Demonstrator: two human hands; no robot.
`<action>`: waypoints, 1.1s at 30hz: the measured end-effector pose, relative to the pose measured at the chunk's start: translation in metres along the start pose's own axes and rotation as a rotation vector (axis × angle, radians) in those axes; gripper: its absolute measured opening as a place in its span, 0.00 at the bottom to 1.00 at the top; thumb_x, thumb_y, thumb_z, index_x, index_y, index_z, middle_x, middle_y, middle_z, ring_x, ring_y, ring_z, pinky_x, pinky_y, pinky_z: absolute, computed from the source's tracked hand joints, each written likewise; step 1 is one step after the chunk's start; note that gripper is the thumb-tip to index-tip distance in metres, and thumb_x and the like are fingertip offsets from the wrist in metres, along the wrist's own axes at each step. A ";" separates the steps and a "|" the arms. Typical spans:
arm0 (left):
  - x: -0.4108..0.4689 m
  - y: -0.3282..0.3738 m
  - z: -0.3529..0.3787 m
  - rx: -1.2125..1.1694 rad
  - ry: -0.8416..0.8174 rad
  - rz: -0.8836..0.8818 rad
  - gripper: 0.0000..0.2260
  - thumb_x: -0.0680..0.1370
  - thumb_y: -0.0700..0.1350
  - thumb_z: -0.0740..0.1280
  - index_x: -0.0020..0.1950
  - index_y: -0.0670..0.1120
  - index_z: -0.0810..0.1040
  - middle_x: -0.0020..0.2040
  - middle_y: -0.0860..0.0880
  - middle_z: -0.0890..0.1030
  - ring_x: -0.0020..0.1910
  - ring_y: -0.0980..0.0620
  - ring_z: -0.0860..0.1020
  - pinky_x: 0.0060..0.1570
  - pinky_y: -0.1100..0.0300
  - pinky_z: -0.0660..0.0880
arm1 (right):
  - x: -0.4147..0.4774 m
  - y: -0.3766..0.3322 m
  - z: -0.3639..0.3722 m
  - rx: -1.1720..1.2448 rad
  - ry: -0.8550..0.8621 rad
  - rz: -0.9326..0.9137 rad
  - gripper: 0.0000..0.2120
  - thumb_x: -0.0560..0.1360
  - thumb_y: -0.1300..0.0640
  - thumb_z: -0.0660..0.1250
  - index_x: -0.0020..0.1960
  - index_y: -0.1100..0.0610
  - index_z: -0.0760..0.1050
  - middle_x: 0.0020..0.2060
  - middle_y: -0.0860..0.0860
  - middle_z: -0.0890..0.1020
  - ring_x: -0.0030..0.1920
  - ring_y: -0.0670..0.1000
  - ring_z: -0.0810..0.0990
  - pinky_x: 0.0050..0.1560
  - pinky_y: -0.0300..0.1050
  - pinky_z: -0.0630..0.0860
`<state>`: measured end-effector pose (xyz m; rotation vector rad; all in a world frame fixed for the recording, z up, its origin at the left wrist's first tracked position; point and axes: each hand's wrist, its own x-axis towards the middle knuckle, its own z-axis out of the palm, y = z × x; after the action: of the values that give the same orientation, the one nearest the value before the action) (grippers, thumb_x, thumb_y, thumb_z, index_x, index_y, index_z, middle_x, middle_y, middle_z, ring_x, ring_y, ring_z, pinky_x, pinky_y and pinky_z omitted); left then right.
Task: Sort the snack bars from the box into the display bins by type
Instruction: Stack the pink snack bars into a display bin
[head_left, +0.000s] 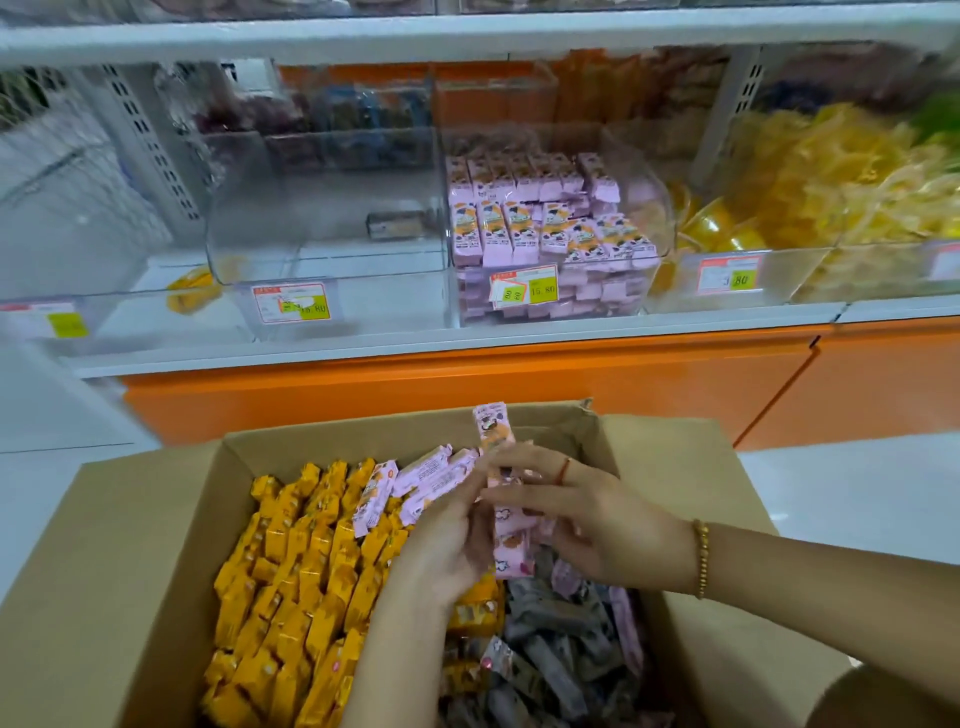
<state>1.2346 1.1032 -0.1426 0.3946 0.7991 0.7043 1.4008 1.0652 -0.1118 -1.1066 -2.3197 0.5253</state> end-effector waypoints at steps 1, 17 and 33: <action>-0.003 0.000 0.004 0.028 0.002 0.041 0.17 0.75 0.50 0.64 0.59 0.41 0.78 0.53 0.43 0.83 0.52 0.51 0.82 0.56 0.58 0.76 | -0.003 -0.009 -0.009 0.067 0.048 0.049 0.24 0.70 0.67 0.59 0.64 0.55 0.76 0.72 0.49 0.66 0.67 0.53 0.73 0.55 0.36 0.75; -0.043 0.008 0.050 0.094 -0.004 0.328 0.09 0.78 0.34 0.62 0.55 0.41 0.78 0.37 0.49 0.84 0.30 0.55 0.79 0.28 0.63 0.76 | 0.016 -0.026 -0.069 0.495 0.342 0.623 0.23 0.66 0.66 0.76 0.51 0.48 0.69 0.43 0.48 0.79 0.34 0.44 0.73 0.41 0.41 0.76; -0.026 0.059 0.051 0.674 -0.233 0.064 0.21 0.69 0.52 0.72 0.60 0.47 0.79 0.52 0.40 0.80 0.46 0.43 0.75 0.44 0.57 0.76 | 0.020 0.000 -0.119 -0.381 -0.023 0.041 0.34 0.68 0.52 0.76 0.70 0.40 0.65 0.69 0.42 0.64 0.64 0.49 0.68 0.60 0.44 0.73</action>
<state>1.2362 1.1235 -0.0634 1.0947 0.7884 0.4198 1.4612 1.0958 -0.0113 -1.3250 -2.4853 0.1090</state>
